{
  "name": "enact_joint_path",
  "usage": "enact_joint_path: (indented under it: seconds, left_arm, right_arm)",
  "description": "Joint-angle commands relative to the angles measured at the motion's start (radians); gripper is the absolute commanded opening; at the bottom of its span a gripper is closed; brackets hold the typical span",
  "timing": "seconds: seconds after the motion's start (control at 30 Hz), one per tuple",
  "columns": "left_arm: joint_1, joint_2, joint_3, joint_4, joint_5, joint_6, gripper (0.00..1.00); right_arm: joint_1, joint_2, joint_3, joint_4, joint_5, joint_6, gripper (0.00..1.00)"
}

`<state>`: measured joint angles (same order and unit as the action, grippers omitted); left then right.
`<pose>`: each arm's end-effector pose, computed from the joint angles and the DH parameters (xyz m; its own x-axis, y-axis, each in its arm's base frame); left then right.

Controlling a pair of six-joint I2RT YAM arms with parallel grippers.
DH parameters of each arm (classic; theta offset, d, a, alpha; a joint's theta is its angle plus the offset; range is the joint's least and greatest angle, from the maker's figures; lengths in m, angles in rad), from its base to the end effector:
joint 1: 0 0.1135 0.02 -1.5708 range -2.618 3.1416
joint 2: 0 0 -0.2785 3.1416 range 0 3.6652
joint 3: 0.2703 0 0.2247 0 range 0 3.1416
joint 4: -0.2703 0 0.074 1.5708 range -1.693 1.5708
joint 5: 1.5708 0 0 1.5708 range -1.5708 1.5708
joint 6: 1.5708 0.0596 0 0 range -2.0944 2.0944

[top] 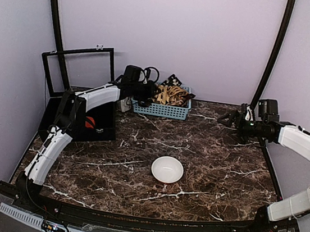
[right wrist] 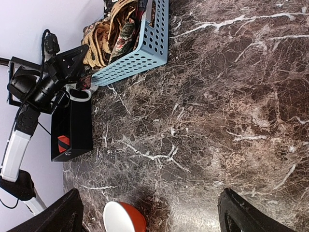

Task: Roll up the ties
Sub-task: Pick up the bin from the storage box.

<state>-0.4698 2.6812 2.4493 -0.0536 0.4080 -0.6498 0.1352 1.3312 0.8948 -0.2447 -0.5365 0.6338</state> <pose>0.5399 -0.3006 0.2096 -0.6568 -0.2894 -0.6964 0.4492 0.5916 -0.6695 0.2662 0.0670 0.2680 -0.8043 0.4043 -0.4354 -0.0409 0.6934 0.7194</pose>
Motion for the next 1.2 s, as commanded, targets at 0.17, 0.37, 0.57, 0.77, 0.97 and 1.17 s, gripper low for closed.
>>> enact_joint_path:
  seconds: [0.17, 0.37, 0.57, 0.77, 0.97, 1.17]
  left_arm:
    - [-0.008, -0.174, 0.004, 0.04, 0.027, 0.026, 0.0]
    - [-0.007, -0.257, 0.003, 0.061, 0.069, 0.045, 0.0]
    - [-0.009, -0.348, 0.004, 0.092, 0.118, 0.051, 0.0]
    - [-0.007, -0.457, 0.005, 0.096, 0.154, 0.074, 0.0]
    - [-0.01, -0.587, 0.005, 0.097, 0.157, 0.102, 0.0]
    - [-0.011, -0.665, 0.002, 0.08, 0.163, 0.116, 0.0]
  right_arm:
    - [-0.003, -0.014, -0.004, 0.041, 0.002, 0.007, 0.97]
    - [-0.003, -0.007, -0.007, 0.064, -0.009, 0.02, 0.97]
    - [-0.002, -0.001, -0.014, 0.095, -0.022, 0.033, 0.97]
    - [-0.002, 0.009, -0.021, 0.125, -0.039, 0.044, 0.97]
    - [0.002, 0.028, -0.023, 0.151, -0.058, 0.049, 0.98]
    - [0.009, 0.053, -0.013, 0.167, -0.072, 0.047, 0.98]
